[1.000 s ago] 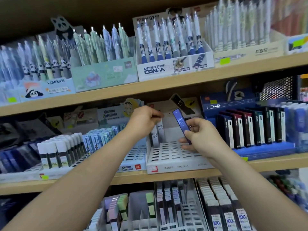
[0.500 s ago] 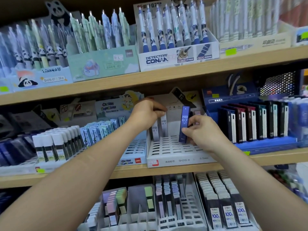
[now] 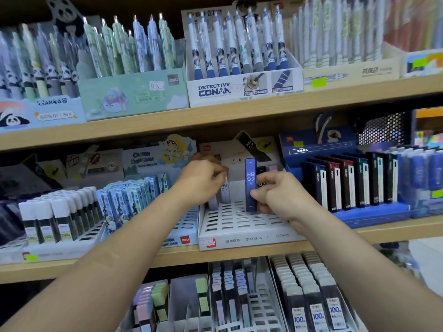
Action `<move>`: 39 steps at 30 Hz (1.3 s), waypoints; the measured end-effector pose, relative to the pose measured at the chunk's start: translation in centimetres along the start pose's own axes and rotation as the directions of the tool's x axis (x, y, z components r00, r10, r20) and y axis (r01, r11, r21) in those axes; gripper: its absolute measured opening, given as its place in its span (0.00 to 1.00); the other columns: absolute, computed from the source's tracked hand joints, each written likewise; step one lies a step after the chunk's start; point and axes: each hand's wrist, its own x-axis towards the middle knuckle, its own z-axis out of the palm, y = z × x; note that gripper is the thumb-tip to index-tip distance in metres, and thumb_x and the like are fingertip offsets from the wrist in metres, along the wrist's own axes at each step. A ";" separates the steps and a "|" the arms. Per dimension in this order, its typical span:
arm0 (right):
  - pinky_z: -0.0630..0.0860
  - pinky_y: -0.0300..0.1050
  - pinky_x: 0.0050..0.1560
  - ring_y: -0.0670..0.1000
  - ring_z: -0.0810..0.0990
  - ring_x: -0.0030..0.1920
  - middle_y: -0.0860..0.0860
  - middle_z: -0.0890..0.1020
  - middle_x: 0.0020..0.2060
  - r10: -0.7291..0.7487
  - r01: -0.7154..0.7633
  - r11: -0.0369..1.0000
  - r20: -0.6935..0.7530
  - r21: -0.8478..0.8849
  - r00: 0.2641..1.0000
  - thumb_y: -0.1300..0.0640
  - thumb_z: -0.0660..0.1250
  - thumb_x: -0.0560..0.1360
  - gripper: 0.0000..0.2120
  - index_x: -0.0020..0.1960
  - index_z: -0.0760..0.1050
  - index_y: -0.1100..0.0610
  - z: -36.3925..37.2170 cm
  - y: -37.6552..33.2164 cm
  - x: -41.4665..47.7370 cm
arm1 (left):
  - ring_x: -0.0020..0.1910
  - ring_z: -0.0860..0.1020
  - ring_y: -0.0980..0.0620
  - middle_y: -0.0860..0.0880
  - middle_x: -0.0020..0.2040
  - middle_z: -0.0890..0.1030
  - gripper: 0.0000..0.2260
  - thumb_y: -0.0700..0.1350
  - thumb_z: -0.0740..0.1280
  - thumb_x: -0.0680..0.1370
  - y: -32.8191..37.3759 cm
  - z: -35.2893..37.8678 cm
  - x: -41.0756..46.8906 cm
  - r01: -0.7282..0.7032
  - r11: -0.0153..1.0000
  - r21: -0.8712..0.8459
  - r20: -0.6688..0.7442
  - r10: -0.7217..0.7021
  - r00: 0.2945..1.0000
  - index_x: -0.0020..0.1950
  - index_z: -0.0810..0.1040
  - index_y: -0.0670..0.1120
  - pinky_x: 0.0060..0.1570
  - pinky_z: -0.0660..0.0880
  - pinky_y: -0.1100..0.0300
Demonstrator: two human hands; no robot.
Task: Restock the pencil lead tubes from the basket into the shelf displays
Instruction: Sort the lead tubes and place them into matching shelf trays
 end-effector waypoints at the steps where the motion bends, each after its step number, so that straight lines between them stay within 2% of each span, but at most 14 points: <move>1: 0.80 0.42 0.43 0.51 0.83 0.47 0.56 0.84 0.50 -0.008 0.008 1.000 -0.004 0.000 1.000 0.66 0.67 0.78 0.15 0.64 0.76 0.59 0.1 0.0 -0.1 | 0.63 0.70 0.46 0.49 0.63 0.76 0.14 0.49 0.59 0.81 -0.1 0.1 -0.1 -0.015 0.998 0.063 0.014 0.015 1.000 0.62 0.80 0.51 0.60 0.71 0.52; 4: 0.80 0.47 0.55 0.50 0.83 0.51 0.52 0.84 0.50 -0.023 0.023 0.999 -0.020 -0.036 1.000 0.63 0.69 0.77 0.18 0.66 0.75 0.58 0.2 0.3 0.0 | 0.65 0.68 0.43 0.46 0.64 0.76 0.16 0.51 0.58 0.82 0.3 0.2 -0.4 -0.057 0.987 0.153 -0.022 0.061 0.998 0.65 0.77 0.48 0.62 0.69 0.49; 6: 0.77 0.51 0.61 0.50 0.82 0.53 0.50 0.84 0.50 -0.024 0.023 0.999 -0.012 -0.045 1.000 0.62 0.70 0.76 0.20 0.67 0.75 0.58 0.2 0.4 0.0 | 0.60 0.75 0.47 0.46 0.59 0.80 0.17 0.52 0.59 0.81 1.1 -0.2 -0.8 -0.062 0.993 -0.097 -0.138 0.049 0.989 0.63 0.78 0.45 0.60 0.71 0.51; 8: 0.76 0.53 0.63 0.50 0.82 0.54 0.49 0.84 0.50 -0.039 0.039 0.999 -0.001 -0.034 0.999 0.62 0.70 0.76 0.19 0.67 0.75 0.57 0.3 0.5 -0.1 | 0.52 0.80 0.55 0.49 0.53 0.83 0.13 0.50 0.63 0.81 2.2 -0.9 -1.0 -0.008 0.865 -0.502 -0.126 -0.064 0.990 0.60 0.80 0.45 0.55 0.76 0.55; 9: 0.77 0.51 0.62 0.49 0.82 0.53 0.49 0.84 0.48 -0.048 0.049 0.998 0.008 -0.028 0.999 0.63 0.70 0.76 0.19 0.66 0.75 0.56 0.3 0.5 -0.1 | 0.49 0.80 0.57 0.50 0.51 0.84 0.11 0.48 0.66 0.79 2.6 -1.2 -1.0 0.019 0.780 -0.626 -0.085 -0.092 0.992 0.58 0.81 0.46 0.52 0.77 0.57; 11: 0.79 0.46 0.57 0.47 0.83 0.50 0.47 0.85 0.45 -0.066 0.067 0.998 0.033 -0.018 0.997 0.64 0.69 0.77 0.16 0.63 0.76 0.54 0.4 0.5 -0.2 | 0.47 0.81 0.59 0.52 0.48 0.84 0.07 0.44 0.71 0.76 3.0 -1.5 -1.0 0.039 0.750 -0.660 -0.043 -0.089 0.995 0.54 0.82 0.49 0.50 0.78 0.63; 13: 0.80 0.48 0.57 0.48 0.84 0.49 0.49 0.85 0.45 -0.089 0.091 0.995 0.044 -0.040 0.995 0.63 0.69 0.77 0.14 0.61 0.78 0.53 0.4 0.7 -0.1 | 0.45 0.82 0.58 0.52 0.44 0.84 0.06 0.41 0.73 0.74 2.9 -1.4 -0.8 0.071 0.730 -0.680 -0.029 -0.123 0.992 0.47 0.83 0.52 0.49 0.78 0.65; 15: 0.79 0.49 0.58 0.48 0.83 0.50 0.49 0.85 0.46 -0.157 0.155 0.963 0.009 -0.221 0.988 0.58 0.69 0.78 0.12 0.61 0.79 0.54 0.5 0.9 -0.4 | 0.43 0.82 0.57 0.52 0.41 0.84 0.08 0.38 0.74 0.73 2.5 -1.3 -0.6 0.099 0.669 -0.736 -0.050 -0.200 0.978 0.43 0.82 0.52 0.50 0.78 0.63; 18: 0.77 0.47 0.61 0.48 0.81 0.56 0.49 0.84 0.54 -0.269 0.236 0.780 0.030 -0.580 0.963 0.53 0.65 0.80 0.14 0.65 0.78 0.53 0.6 1.0 -1.2 | 0.47 0.83 0.52 0.49 0.45 0.85 0.08 0.37 0.73 0.73 1.8 -1.2 0.1 0.123 0.577 -0.808 -0.107 -0.349 0.931 0.44 0.83 0.50 0.54 0.79 0.57; 22: 0.74 0.46 0.63 0.51 0.78 0.61 0.50 0.82 0.60 -0.261 0.235 0.709 0.063 -0.665 0.963 0.56 0.60 0.81 0.15 0.66 0.77 0.51 0.3 1.0 -1.6 | 0.44 0.81 0.56 0.48 0.45 0.84 0.07 0.37 0.73 0.73 1.7 -0.8 0.6 0.165 0.601 -0.782 -0.100 -0.382 0.919 0.48 0.83 0.47 0.52 0.78 0.64; 26: 0.74 0.45 0.63 0.50 0.78 0.61 0.49 0.84 0.56 -0.222 0.227 0.695 0.097 -0.683 0.970 0.59 0.58 0.81 0.15 0.62 0.80 0.53 0.0 0.8 -1.5 | 0.50 0.79 0.55 0.52 0.46 0.82 0.09 0.41 0.74 0.73 1.8 0.2 0.8 0.243 0.689 -0.683 -0.027 -0.357 0.934 0.53 0.84 0.47 0.55 0.74 0.63; 30: 0.74 0.44 0.62 0.49 0.79 0.60 0.49 0.84 0.56 -0.210 0.229 0.701 0.111 -0.675 0.971 0.59 0.59 0.80 0.15 0.61 0.80 0.52 -0.1 0.8 -1.4 | 0.52 0.79 0.55 0.53 0.48 0.82 0.09 0.44 0.75 0.72 1.7 0.7 1.3 0.241 0.725 -0.646 -0.039 -0.346 0.937 0.52 0.84 0.50 0.54 0.73 0.64; 34: 0.77 0.45 0.59 0.49 0.80 0.57 0.49 0.84 0.55 -0.188 0.228 0.749 0.131 -0.622 0.973 0.60 0.59 0.79 0.14 0.60 0.81 0.52 -0.3 0.7 -1.4 | 0.52 0.78 0.57 0.55 0.47 0.81 0.09 0.46 0.74 0.73 2.1 0.8 1.4 0.238 0.756 -0.609 -0.007 -0.305 0.952 0.52 0.84 0.52 0.52 0.71 0.65; 39: 0.77 0.46 0.60 0.45 0.81 0.53 0.45 0.84 0.49 -0.142 0.215 0.845 0.182 -0.490 0.973 0.55 0.63 0.80 0.11 0.59 0.80 0.49 -1.0 0.4 -1.3 | 0.56 0.75 0.57 0.53 0.57 0.82 0.10 0.46 0.68 0.78 2.0 0.8 1.1 0.198 0.861 -0.468 -0.040 -0.244 0.969 0.58 0.82 0.50 0.55 0.67 0.66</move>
